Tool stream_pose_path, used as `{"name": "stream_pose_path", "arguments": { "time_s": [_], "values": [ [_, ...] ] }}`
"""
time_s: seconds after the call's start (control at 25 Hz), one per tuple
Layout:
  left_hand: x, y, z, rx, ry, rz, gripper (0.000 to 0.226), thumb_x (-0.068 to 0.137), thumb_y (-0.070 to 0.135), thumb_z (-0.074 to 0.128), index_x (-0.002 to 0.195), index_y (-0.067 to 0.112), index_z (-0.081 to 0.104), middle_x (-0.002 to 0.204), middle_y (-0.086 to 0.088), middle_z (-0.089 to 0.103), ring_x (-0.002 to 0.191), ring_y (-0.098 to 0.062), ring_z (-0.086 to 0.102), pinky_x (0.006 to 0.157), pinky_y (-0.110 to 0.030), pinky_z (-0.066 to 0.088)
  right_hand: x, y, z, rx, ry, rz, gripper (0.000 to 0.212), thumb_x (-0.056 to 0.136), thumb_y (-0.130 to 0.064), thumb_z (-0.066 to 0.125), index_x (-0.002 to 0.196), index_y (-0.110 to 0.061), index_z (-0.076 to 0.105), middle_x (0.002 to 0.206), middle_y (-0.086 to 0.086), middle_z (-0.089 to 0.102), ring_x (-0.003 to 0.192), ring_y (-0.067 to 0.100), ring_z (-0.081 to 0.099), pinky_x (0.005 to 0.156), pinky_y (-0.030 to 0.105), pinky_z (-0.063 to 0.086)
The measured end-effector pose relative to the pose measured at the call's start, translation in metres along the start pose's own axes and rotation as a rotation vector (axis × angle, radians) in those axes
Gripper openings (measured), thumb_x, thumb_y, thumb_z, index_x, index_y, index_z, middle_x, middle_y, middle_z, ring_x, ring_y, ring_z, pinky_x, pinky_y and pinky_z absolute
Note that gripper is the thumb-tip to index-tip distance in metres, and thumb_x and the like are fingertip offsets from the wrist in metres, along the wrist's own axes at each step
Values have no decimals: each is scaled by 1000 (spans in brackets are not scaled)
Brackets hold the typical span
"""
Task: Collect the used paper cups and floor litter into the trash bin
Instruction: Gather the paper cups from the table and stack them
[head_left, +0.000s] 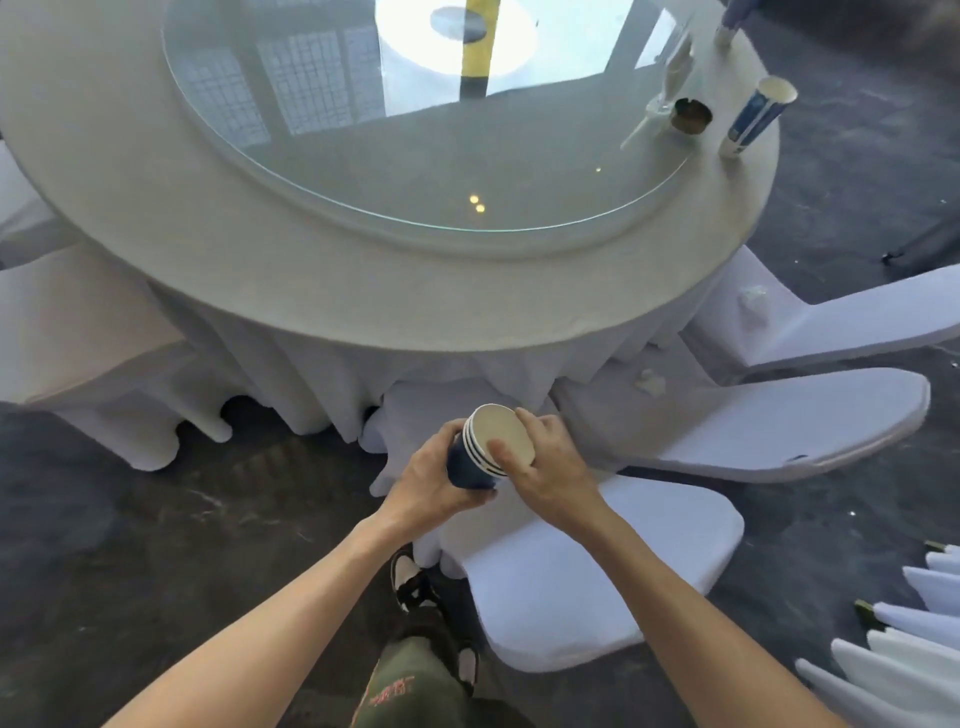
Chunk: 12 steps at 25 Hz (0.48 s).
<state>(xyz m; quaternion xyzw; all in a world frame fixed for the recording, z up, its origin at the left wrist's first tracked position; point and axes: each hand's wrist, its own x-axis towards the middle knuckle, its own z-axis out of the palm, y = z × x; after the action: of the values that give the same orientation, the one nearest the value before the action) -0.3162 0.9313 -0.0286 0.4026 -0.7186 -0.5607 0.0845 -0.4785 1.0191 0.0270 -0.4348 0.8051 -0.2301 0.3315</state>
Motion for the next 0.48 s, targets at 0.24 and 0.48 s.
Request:
{"name": "stream_pose_path", "arguments": {
  "time_s": [0.24, 0.48],
  "values": [
    [47, -42, 16, -64, 83, -126, 82, 66, 40, 90, 133, 44, 43, 125, 13, 62, 113, -8, 62, 95, -32, 54, 59, 21, 35, -131, -227, 43, 74, 107, -54, 34, 165, -13, 12, 159, 5, 29, 140, 23, 45, 102, 30, 38],
    [81, -101, 36, 42, 210, -262, 87, 61, 36, 90, 137, 29, 49, 124, 7, 51, 119, -16, 51, 105, -47, 48, 130, 99, 77, -62, -342, 120, 48, 104, -58, 38, 137, -26, 49, 129, -3, 48, 115, 12, 52, 104, 36, 41]
  ]
}}
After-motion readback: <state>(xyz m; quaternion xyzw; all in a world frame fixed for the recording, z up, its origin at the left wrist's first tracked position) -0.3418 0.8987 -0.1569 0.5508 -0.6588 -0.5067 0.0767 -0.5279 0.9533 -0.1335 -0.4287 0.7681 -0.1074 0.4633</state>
